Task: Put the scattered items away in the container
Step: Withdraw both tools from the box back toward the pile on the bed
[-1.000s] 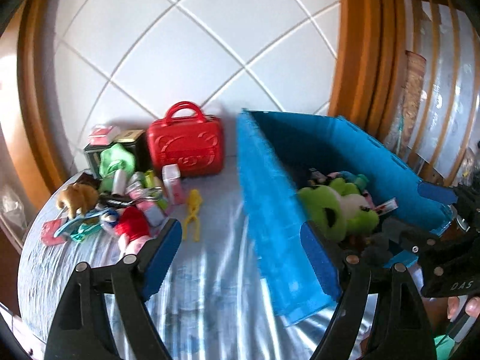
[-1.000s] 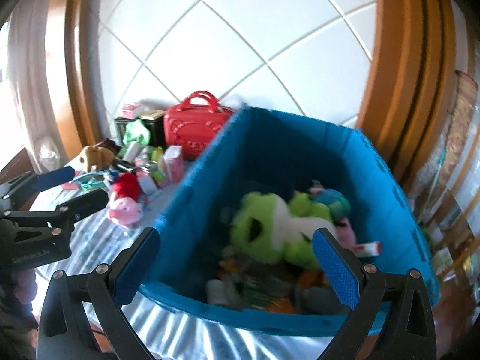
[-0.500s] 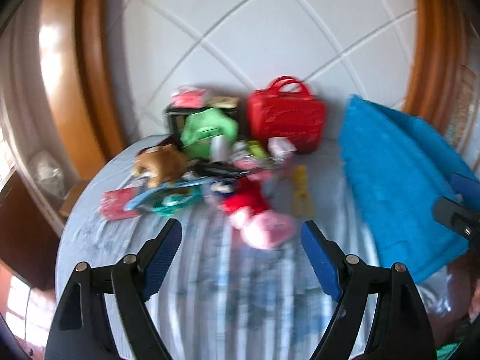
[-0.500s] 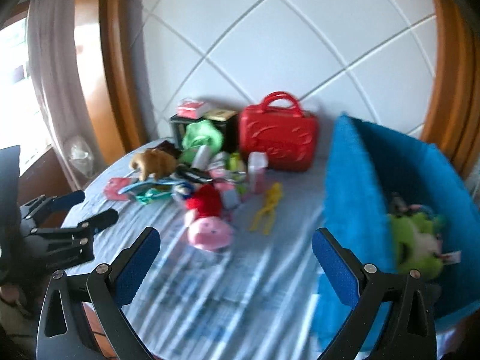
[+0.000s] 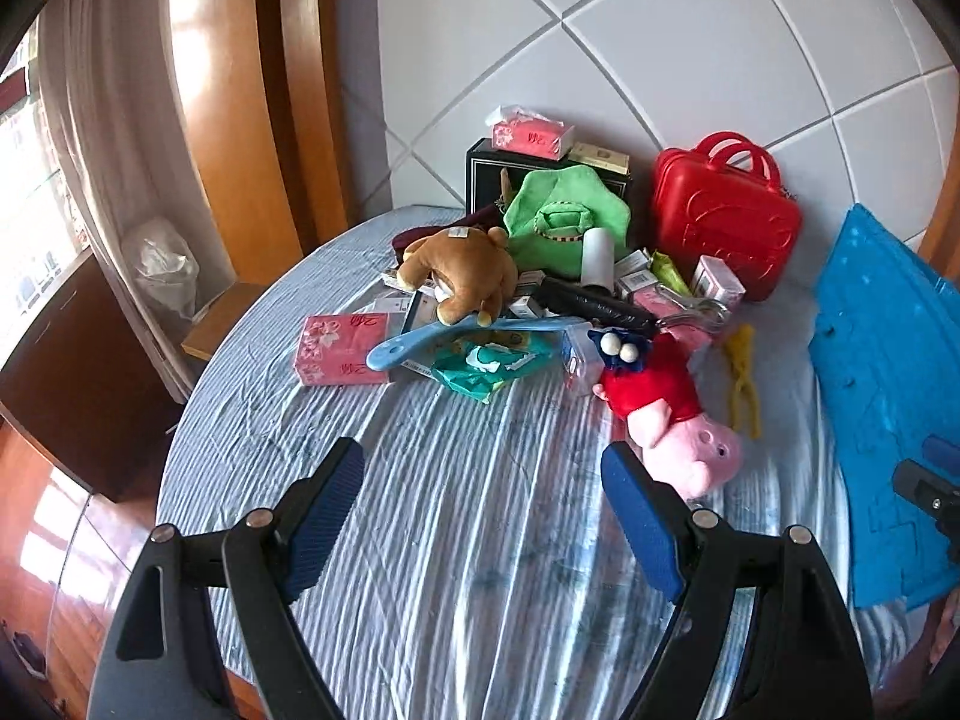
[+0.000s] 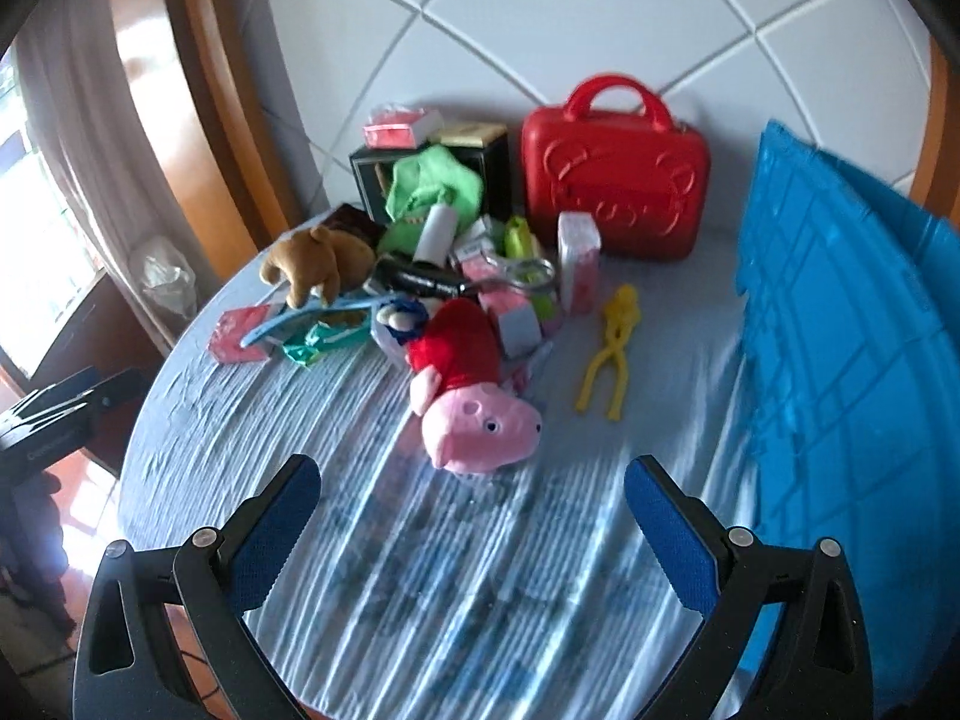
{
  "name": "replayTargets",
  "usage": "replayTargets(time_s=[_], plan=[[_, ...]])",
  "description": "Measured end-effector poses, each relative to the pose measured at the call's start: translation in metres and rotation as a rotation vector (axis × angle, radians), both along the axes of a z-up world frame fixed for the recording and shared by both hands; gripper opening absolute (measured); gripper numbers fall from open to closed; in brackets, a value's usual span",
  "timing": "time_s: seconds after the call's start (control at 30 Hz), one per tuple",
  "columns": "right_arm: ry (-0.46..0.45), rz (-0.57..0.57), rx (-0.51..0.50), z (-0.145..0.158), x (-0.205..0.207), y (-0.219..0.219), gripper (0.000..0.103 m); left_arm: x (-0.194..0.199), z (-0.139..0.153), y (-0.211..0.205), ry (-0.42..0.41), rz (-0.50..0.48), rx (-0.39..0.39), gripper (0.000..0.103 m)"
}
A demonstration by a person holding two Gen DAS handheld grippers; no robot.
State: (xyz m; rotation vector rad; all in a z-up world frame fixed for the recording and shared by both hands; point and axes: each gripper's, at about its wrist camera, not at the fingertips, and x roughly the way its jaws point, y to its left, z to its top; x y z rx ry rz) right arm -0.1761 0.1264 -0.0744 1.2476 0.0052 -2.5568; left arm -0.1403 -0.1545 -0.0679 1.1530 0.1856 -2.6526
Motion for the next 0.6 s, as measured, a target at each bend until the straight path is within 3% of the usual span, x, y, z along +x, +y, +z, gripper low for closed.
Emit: replayTargets(time_s=[0.2, 0.43, 0.6], plan=[[-0.049, 0.017, -0.015, -0.032, -0.035, 0.005, 0.103, -0.018, -0.025, -0.027, -0.033, 0.073, 0.044, 0.081], [-0.125, 0.006, -0.03, -0.064, -0.062, 0.001, 0.103, -0.022, -0.044, -0.087, -0.079, 0.205, 0.004, 0.081], [-0.131, -0.051, -0.042, -0.07, -0.069, -0.008, 0.103, -0.027, -0.051, -0.131, -0.081, 0.226, 0.006, 0.081]])
